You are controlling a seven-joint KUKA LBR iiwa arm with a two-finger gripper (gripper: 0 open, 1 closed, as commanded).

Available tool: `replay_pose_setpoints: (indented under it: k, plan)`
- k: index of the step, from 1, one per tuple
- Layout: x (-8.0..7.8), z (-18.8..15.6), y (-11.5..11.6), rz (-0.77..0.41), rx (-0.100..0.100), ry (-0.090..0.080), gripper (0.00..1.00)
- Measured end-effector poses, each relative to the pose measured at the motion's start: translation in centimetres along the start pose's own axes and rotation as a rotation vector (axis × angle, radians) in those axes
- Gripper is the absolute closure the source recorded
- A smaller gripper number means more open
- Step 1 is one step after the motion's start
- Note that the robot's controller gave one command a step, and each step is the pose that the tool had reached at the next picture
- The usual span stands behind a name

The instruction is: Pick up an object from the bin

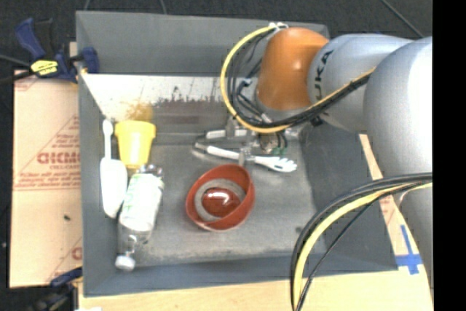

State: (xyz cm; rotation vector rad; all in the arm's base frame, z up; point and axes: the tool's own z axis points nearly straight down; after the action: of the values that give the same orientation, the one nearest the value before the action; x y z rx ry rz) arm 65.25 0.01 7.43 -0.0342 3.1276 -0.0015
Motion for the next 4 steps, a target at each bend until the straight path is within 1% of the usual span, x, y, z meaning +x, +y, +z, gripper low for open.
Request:
replay_pose_setpoints:
  k: [1,2,3,4]
  plan:
    - [3.9,0.3,2.1,0.076,-0.001,0.001,0.0]
    - [5.1,0.2,1.9,0.015,0.001,-0.006,1.0]
    - [5.1,0.2,1.9,0.015,0.001,-0.006,1.0]
    - [5.4,-2.3,1.9,0.015,0.001,0.004,1.0]
